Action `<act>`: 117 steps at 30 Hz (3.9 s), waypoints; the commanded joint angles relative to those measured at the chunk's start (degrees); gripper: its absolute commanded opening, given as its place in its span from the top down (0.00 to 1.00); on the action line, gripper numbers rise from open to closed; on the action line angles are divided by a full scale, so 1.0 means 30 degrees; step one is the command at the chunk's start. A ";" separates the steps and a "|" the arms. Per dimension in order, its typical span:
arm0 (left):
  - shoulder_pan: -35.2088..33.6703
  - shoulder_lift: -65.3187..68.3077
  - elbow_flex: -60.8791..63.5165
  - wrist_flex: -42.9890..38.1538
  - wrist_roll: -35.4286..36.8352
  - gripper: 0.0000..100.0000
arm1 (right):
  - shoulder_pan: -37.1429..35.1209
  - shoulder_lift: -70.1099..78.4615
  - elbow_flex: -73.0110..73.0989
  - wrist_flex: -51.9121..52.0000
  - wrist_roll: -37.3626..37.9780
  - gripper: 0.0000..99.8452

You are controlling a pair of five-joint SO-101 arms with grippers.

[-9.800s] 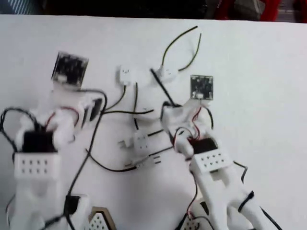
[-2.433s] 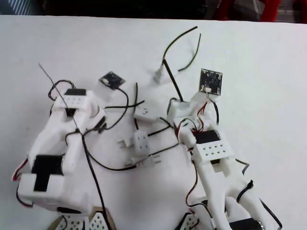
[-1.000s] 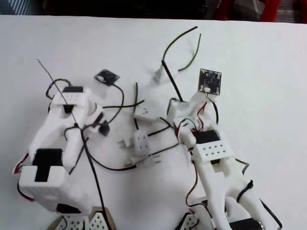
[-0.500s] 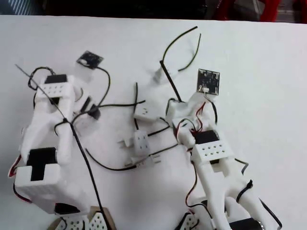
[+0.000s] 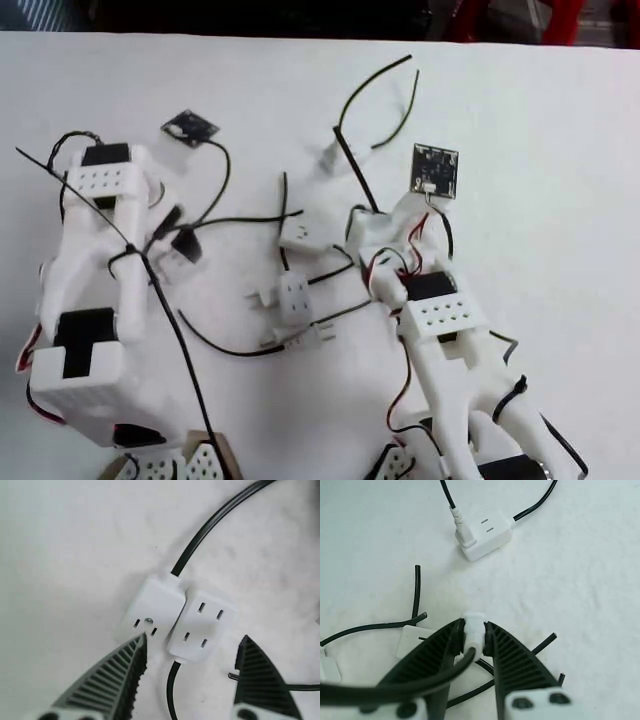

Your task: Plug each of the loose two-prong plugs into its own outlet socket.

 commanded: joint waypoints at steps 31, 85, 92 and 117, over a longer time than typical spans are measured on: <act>0.3355 -0.0249 0.5128 -0.2139 0.0381 0.82 | -0.0103 -0.0044 -0.0586 -0.0249 0.0234 0.98; -0.3473 -1.7040 1.5971 -0.9582 1.4828 0.76 | -0.9744 0.0044 -0.2667 0.1070 0.5538 0.98; -0.3560 -1.7099 1.6029 -0.9553 1.4828 0.76 | -1.0564 0.3766 -0.3458 0.0044 0.5626 0.98; -0.3560 -1.7158 1.6029 -0.9436 1.4799 0.76 | -0.9597 0.5905 -0.7912 0.2593 1.0608 0.98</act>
